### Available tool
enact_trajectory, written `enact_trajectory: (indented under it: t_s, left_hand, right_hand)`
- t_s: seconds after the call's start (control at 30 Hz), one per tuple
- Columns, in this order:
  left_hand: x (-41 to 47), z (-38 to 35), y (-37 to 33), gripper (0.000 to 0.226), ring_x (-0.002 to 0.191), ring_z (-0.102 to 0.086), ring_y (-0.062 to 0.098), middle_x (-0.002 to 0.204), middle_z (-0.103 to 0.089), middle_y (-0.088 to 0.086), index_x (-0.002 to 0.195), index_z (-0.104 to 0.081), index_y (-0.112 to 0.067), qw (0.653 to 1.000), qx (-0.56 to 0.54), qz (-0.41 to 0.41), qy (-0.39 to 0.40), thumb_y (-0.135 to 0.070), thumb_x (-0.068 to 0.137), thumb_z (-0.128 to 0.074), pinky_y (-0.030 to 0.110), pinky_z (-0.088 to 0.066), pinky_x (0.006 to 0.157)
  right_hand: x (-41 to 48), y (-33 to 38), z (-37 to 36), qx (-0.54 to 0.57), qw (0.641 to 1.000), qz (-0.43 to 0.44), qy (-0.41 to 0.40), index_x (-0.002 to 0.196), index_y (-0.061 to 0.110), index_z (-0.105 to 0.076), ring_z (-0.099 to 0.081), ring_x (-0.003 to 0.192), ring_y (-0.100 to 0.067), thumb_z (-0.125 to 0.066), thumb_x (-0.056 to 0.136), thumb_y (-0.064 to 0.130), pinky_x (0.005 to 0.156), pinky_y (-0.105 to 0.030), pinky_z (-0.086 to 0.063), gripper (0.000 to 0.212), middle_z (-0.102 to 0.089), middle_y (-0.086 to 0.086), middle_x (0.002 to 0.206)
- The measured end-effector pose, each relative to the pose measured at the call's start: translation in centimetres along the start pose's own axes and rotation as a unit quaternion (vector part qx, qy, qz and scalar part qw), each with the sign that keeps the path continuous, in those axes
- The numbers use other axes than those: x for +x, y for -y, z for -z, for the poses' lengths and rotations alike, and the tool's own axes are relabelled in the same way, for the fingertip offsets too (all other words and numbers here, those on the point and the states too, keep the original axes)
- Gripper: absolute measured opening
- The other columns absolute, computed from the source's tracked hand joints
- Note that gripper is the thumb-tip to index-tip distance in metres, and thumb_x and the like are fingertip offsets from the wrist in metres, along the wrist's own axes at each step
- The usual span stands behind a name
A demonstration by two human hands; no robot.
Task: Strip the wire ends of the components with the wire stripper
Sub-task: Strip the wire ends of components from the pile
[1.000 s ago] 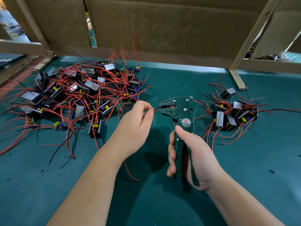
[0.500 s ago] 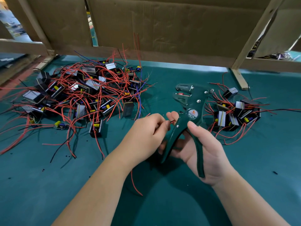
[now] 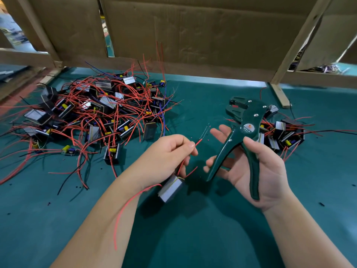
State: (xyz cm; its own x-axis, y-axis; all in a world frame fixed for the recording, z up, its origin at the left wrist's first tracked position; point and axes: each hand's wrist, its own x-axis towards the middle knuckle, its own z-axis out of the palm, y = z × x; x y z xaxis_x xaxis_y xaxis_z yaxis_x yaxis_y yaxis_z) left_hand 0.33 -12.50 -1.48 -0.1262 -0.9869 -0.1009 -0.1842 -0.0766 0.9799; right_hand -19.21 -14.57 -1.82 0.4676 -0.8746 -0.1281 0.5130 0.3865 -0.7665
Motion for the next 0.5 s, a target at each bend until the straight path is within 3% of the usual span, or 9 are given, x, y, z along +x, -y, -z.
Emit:
enact_trajectory:
  t_s: [0.1, 0.17, 0.23, 0.33, 0.4, 0.5]
  left_hand:
    - [0.1, -0.2, 0.1, 0.026, 0.042, -0.052, 0.010, 0.053, -0.053, -0.009, 0.077, -0.061, -0.016, 1.000, 0.027, 0.008, 0.012, -0.019, 0.100, -0.048, 0.018, -0.041, 0.046]
    - [0.0, -0.5, 0.2, 0.025, 0.044, -0.052, 0.012, 0.056, -0.057, -0.005, 0.078, -0.060, -0.013, 0.998, 0.042, 0.019, 0.043, -0.021, 0.099, -0.049, 0.019, -0.042, 0.048]
    - [0.0, -0.7, 0.2, 0.025, 0.048, -0.051, 0.011, 0.063, -0.062, 0.003, 0.080, -0.060, -0.010, 0.996, 0.055, 0.025, 0.073, -0.021, 0.099, -0.048, 0.022, -0.042, 0.053]
    - [-0.1, -0.3, 0.1, 0.026, 0.046, -0.042, 0.006, 0.051, -0.057, -0.007, 0.077, -0.061, -0.014, 0.992, 0.076, 0.025, 0.095, -0.020, 0.099, -0.049, 0.022, -0.034, 0.051]
    - [-0.3, 0.3, -0.3, 0.027, 0.043, -0.041, 0.005, 0.046, -0.053, -0.008, 0.074, -0.062, -0.017, 0.988, 0.075, 0.026, 0.131, -0.019, 0.098, -0.050, 0.020, -0.035, 0.049]
    - [-0.4, 0.8, -0.6, 0.029, 0.040, -0.043, 0.004, 0.046, -0.053, -0.007, 0.073, -0.062, -0.018, 0.992, 0.022, 0.007, 0.124, -0.015, 0.099, -0.049, 0.016, -0.038, 0.045]
  right_hand:
    - [-0.2, -0.2, 0.0, -0.004, 0.997, -0.027, 0.067, 0.125, 0.007, -0.063, -0.063, 0.074, -0.039, -0.083, 0.062, 0.035, 0.071, -0.052, -0.054, 0.072, -0.058, -0.019, 0.130]
    - [-0.2, -0.3, -0.1, -0.018, 0.995, -0.051, 0.086, 0.131, 0.002, -0.057, -0.062, 0.076, -0.039, -0.083, 0.063, 0.036, 0.073, -0.053, -0.053, 0.080, -0.059, -0.024, 0.112]
    - [-0.1, -0.5, -0.2, -0.029, 0.995, -0.064, 0.071, 0.134, 0.001, -0.053, -0.062, 0.077, -0.038, -0.075, 0.071, 0.033, 0.074, -0.052, -0.053, 0.074, -0.056, -0.025, 0.100]
    - [0.2, -0.6, -0.1, -0.040, 0.997, -0.054, 0.024, 0.135, 0.003, -0.052, -0.064, 0.075, -0.036, -0.054, 0.082, 0.029, 0.071, -0.048, -0.055, 0.059, -0.060, -0.021, 0.095]
    - [0.4, -0.2, 0.0, -0.036, 0.999, -0.035, -0.008, 0.134, 0.004, -0.051, -0.065, 0.073, -0.034, -0.052, 0.080, 0.030, 0.068, -0.047, -0.056, 0.060, -0.065, -0.015, 0.100]
    - [0.5, 0.7, 0.4, -0.015, 0.999, -0.006, -0.040, 0.131, 0.000, -0.051, -0.066, 0.071, -0.033, -0.052, 0.079, 0.031, 0.066, -0.047, -0.057, 0.060, -0.062, -0.009, 0.129]
